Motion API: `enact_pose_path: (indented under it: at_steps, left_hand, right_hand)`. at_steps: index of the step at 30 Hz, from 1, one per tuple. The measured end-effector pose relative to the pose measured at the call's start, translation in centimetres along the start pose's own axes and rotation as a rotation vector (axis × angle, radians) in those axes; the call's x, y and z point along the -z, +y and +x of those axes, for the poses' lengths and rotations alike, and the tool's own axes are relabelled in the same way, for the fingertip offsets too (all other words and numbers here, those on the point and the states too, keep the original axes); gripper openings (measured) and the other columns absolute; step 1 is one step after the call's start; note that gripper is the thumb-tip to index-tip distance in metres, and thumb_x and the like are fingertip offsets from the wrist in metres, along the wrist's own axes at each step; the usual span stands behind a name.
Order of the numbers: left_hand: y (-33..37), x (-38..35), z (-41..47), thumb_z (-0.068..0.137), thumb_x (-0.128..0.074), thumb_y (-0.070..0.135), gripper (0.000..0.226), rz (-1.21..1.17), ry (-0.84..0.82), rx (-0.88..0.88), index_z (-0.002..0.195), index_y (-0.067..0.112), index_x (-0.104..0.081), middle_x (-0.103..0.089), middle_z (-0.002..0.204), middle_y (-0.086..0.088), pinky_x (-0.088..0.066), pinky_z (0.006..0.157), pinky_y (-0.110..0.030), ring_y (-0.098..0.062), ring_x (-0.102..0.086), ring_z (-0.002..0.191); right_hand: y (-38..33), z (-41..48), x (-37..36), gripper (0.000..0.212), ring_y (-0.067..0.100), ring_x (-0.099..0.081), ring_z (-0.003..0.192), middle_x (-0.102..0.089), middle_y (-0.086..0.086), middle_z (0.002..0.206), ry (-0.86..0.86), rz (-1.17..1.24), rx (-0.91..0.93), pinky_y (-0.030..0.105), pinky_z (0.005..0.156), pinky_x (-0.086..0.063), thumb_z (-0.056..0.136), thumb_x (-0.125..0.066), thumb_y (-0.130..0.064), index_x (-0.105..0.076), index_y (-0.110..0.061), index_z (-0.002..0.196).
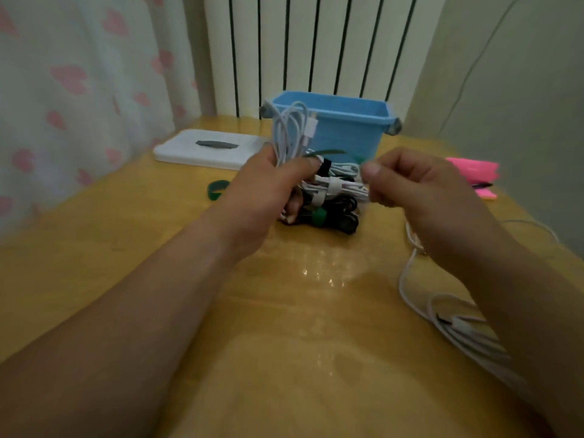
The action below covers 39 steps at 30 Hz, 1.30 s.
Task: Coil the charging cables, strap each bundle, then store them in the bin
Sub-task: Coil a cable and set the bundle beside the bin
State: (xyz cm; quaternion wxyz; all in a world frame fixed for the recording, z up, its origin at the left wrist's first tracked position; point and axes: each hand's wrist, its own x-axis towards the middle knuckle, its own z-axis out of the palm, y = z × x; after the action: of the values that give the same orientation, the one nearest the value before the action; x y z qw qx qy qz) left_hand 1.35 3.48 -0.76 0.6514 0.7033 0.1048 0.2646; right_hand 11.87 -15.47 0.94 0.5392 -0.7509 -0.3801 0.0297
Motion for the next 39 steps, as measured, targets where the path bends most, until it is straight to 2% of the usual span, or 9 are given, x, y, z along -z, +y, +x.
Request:
enact_pose_path:
  at_steps: [3, 8, 13, 16, 22, 28, 30, 33, 39]
  left_hand:
    - [0.3, -1.5, -1.3, 0.107, -0.064, 0.022, 0.008, 0.154, -0.088, -0.041, 0.105, 0.014, -0.064, -0.065, 0.076, -0.002, -0.043, 0.051, -0.027, -0.015, -0.050, 0.057]
    - [0.0, -2.6, -1.8, 0.104, -0.071, 0.028, 0.011, 0.326, -0.103, -0.175, 0.100, 0.036, -0.066, -0.064, 0.064, 0.025, -0.045, 0.060, -0.018, 0.005, -0.058, 0.058]
    - [0.0, -3.8, -2.7, 0.100, -0.075, 0.030, 0.030, 0.455, -0.103, -0.269, 0.123, 0.046, -0.065, -0.071, 0.107, 0.039, -0.046, 0.084, -0.001, 0.016, -0.064, 0.105]
    - [-0.6, -4.6, -3.1, 0.101, -0.074, 0.031, 0.032, 0.465, -0.122, -0.286, 0.130, 0.043, -0.065, -0.072, 0.117, 0.029, -0.049, 0.088, -0.006, 0.011, -0.065, 0.110]
    - [-1.1, -4.5, -3.0, 0.101, -0.072, 0.036, 0.035, 0.540, -0.044, -0.304, 0.135, 0.033, -0.064, -0.072, 0.120, 0.019, -0.054, 0.095, -0.022, 0.004, -0.066, 0.112]
    - [-1.0, -4.7, -3.3, 0.102, -0.072, 0.032, 0.025, 0.495, -0.099, -0.295, 0.127, 0.035, -0.066, -0.073, 0.109, 0.021, -0.053, 0.081, -0.012, 0.004, -0.067, 0.101]
    - [-0.6, -4.7, -3.4, 0.105, -0.067, 0.032, 0.011, 0.398, -0.081, -0.249, 0.115, 0.036, -0.068, -0.073, 0.096, 0.023, -0.051, 0.070, -0.011, 0.006, -0.067, 0.085]
    - [-0.1, -4.0, -3.0, 0.109, -0.060, 0.033, 0.013, 0.291, 0.014, -0.209, 0.104, 0.023, -0.068, -0.074, 0.085, 0.007, -0.047, 0.058, -0.020, -0.001, -0.058, 0.061]
    - [-0.2, -3.6, -2.5, 0.109, -0.059, 0.039, 0.036, 0.078, 0.008, -0.098, 0.103, 0.004, -0.064, -0.059, 0.072, -0.006, -0.043, 0.050, -0.031, -0.018, -0.048, 0.056]
  right_hand:
    - [-0.1, 0.7, 0.7, 0.022, 0.010, -0.054, 0.074, -0.060, -0.003, 0.078, 0.012, 0.361, -0.148, 0.036, 0.079, -0.038, 0.097, -0.070, -0.033, -0.064, -0.023, 0.079]
    - [0.1, 1.2, 1.4, 0.020, 0.008, -0.055, 0.071, -0.057, -0.008, 0.073, 0.058, 0.676, -0.363, 0.034, 0.079, -0.036, 0.091, -0.074, -0.028, -0.062, -0.028, 0.075]
    - [0.0, 0.7, 0.1, 0.012, 0.016, -0.067, 0.087, -0.065, -0.005, 0.077, 0.045, 1.057, -0.400, 0.033, 0.080, -0.053, 0.090, -0.078, -0.027, -0.067, -0.022, 0.090]
    - [-0.4, 0.6, -0.5, 0.019, 0.022, -0.070, 0.092, -0.068, 0.000, 0.080, 0.072, 1.166, -0.392, 0.043, 0.093, -0.059, 0.090, -0.080, -0.023, -0.069, -0.016, 0.104]
    - [-1.1, 0.4, -0.2, 0.019, 0.021, -0.074, 0.093, -0.075, 0.003, 0.089, 0.034, 1.253, -0.339, 0.039, 0.086, -0.063, 0.098, -0.072, -0.018, -0.069, -0.011, 0.115]
    - [-0.5, 0.9, 0.1, 0.017, 0.012, -0.069, 0.069, -0.070, 0.002, 0.083, 0.065, 1.257, -0.297, 0.031, 0.070, -0.061, 0.107, -0.060, -0.018, -0.059, -0.012, 0.122]
    - [-0.2, 1.6, 1.7, 0.004, 0.007, -0.054, 0.052, -0.063, 0.000, 0.073, 0.201, 1.245, -0.250, 0.022, 0.054, -0.051, 0.107, -0.060, -0.018, -0.058, -0.017, 0.109]
    - [-0.2, 1.8, 4.4, 0.011, 0.006, -0.033, 0.046, -0.053, -0.004, 0.065, 0.355, 1.028, -0.153, 0.019, 0.042, -0.028, 0.106, -0.061, -0.021, -0.054, -0.023, 0.098]
    - [-0.3, 0.3, 0.3, 0.011, -0.002, -0.046, 0.045, -0.057, -0.004, 0.068, -0.035, 0.221, -0.074, 0.013, 0.043, -0.036, 0.105, -0.064, -0.025, -0.067, -0.021, 0.095]
